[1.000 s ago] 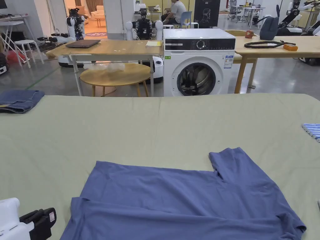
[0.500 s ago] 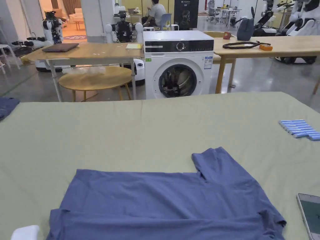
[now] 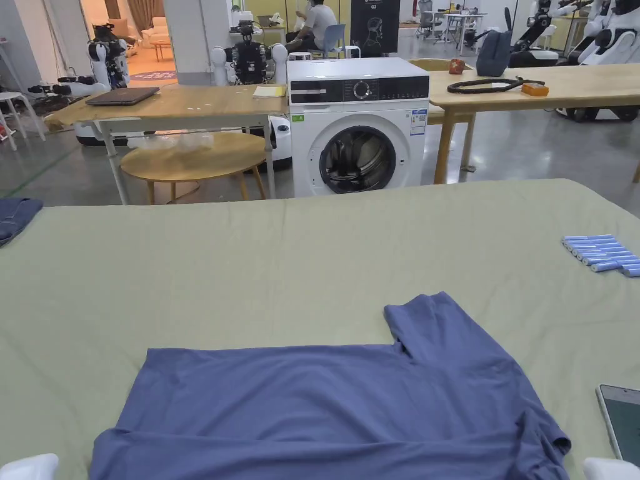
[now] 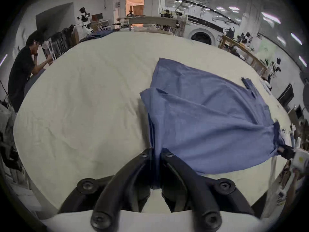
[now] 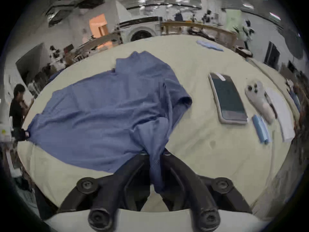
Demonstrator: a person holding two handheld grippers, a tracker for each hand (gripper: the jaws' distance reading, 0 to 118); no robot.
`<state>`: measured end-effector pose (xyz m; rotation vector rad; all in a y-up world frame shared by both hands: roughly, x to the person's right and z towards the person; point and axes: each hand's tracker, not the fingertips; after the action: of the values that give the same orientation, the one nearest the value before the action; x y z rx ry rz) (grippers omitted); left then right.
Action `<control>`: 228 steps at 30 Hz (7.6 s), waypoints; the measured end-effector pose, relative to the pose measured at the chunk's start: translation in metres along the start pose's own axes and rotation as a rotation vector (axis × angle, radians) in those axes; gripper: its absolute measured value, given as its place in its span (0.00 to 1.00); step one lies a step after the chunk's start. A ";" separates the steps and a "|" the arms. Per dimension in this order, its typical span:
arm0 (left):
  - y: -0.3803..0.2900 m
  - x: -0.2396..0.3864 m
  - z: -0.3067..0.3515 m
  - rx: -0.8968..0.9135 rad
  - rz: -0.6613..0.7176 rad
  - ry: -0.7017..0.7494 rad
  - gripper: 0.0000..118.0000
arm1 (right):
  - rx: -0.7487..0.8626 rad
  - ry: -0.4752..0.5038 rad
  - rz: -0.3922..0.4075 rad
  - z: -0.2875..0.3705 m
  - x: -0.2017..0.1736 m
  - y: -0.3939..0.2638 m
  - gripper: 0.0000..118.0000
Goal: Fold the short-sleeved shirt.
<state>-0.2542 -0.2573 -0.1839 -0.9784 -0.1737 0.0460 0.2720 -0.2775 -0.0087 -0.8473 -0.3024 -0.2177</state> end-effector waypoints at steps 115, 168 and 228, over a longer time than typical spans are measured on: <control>0.001 0.003 0.226 0.791 0.072 -0.385 0.01 | 0.951 0.123 -0.082 0.213 -0.062 0.026 0.71; -0.037 -0.040 0.094 0.003 -0.001 -0.402 0.03 | 0.770 0.119 0.031 0.201 -0.117 -0.013 0.00; -0.096 -0.120 -0.040 -0.203 0.671 -0.816 0.04 | 0.724 0.121 -0.030 0.206 -0.111 -0.025 0.00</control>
<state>-0.3694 -0.3578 -0.1417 -1.1401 -0.5981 1.0688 0.1248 -0.1289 0.0991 -0.1136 -0.2537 -0.1686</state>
